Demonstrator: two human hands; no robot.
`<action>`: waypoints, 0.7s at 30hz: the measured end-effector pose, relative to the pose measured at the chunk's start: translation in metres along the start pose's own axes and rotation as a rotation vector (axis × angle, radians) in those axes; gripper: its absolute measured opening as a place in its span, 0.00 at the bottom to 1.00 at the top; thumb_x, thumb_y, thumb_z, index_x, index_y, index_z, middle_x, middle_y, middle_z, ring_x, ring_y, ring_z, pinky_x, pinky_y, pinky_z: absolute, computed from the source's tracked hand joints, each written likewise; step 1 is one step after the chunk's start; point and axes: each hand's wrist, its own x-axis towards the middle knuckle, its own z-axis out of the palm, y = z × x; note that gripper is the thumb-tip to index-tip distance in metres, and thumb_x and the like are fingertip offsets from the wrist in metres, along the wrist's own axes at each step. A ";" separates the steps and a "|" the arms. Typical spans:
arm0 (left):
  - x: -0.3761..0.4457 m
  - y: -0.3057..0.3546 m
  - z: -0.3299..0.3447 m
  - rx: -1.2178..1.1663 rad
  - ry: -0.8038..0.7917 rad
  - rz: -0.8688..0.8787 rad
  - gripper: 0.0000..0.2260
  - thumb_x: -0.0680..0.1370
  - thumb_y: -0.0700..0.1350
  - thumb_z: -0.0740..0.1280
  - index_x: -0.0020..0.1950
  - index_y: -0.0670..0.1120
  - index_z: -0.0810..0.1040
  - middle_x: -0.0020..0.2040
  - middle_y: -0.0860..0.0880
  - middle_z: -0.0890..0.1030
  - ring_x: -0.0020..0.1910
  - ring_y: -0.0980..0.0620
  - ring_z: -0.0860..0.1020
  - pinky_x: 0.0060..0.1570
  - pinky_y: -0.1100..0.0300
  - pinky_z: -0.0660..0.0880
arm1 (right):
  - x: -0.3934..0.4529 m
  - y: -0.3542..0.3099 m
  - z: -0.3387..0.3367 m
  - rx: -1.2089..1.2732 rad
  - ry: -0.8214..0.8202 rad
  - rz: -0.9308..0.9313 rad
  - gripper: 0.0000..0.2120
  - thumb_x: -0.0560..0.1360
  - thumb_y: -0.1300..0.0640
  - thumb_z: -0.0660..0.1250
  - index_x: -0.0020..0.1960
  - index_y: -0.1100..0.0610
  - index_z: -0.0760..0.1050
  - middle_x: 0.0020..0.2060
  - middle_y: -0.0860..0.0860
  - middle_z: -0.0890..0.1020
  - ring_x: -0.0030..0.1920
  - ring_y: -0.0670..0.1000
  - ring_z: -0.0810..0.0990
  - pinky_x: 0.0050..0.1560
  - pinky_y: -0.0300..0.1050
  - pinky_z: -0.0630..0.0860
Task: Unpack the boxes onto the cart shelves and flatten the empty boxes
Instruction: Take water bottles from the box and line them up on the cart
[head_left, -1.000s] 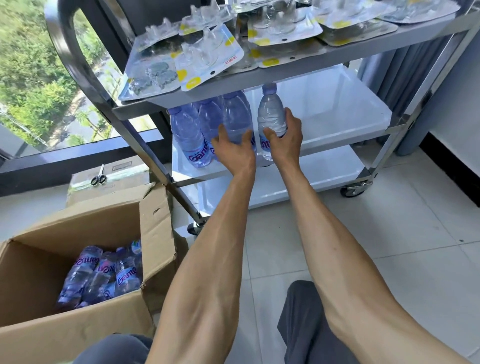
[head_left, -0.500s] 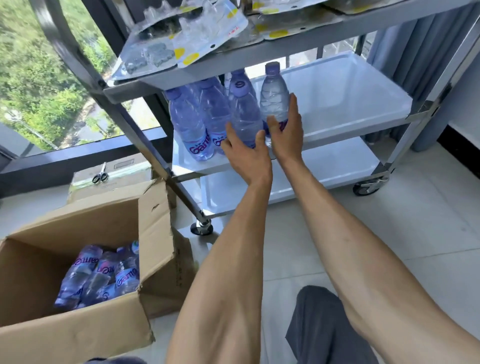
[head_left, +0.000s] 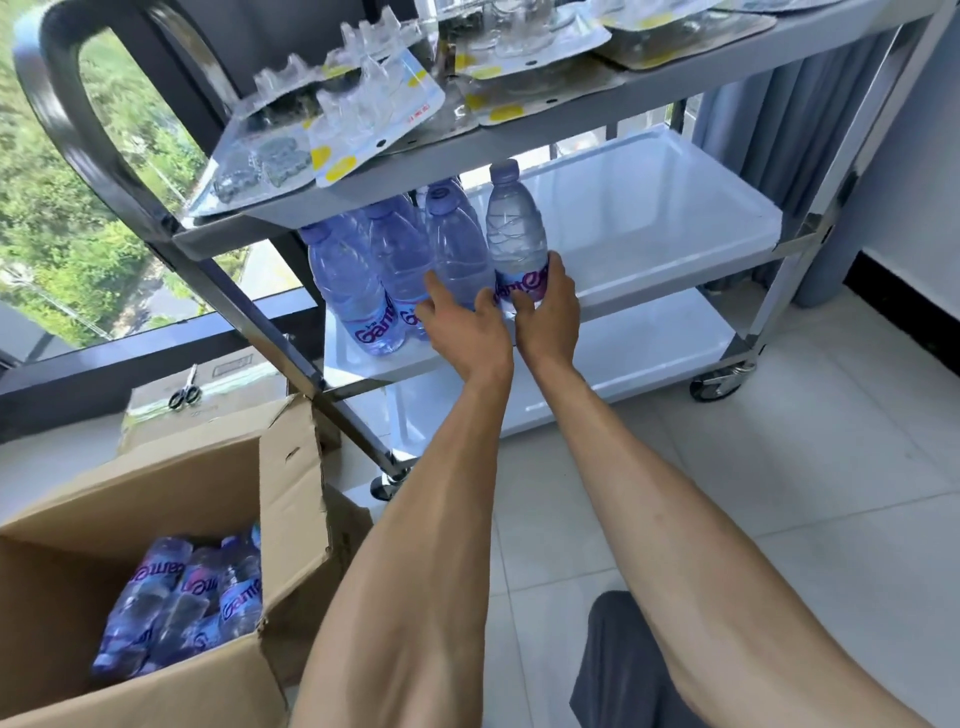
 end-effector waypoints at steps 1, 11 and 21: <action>0.000 0.000 0.002 0.000 0.000 0.002 0.30 0.78 0.44 0.69 0.78 0.44 0.62 0.66 0.40 0.70 0.63 0.42 0.72 0.58 0.63 0.63 | 0.000 0.000 0.000 -0.003 0.003 0.007 0.21 0.75 0.56 0.67 0.67 0.54 0.69 0.56 0.54 0.77 0.55 0.54 0.76 0.48 0.42 0.70; 0.006 -0.006 0.009 -0.051 0.001 0.023 0.31 0.77 0.44 0.71 0.77 0.46 0.63 0.64 0.41 0.70 0.62 0.44 0.72 0.55 0.68 0.61 | 0.006 0.001 0.000 -0.024 -0.033 0.019 0.25 0.78 0.58 0.66 0.73 0.55 0.64 0.62 0.56 0.75 0.61 0.56 0.75 0.55 0.44 0.72; 0.006 -0.013 0.003 0.010 0.016 0.089 0.27 0.76 0.46 0.72 0.72 0.42 0.68 0.65 0.42 0.72 0.64 0.43 0.72 0.60 0.58 0.68 | 0.014 0.001 0.015 -0.013 -0.030 0.042 0.26 0.78 0.60 0.64 0.75 0.58 0.62 0.66 0.57 0.74 0.65 0.56 0.74 0.63 0.49 0.73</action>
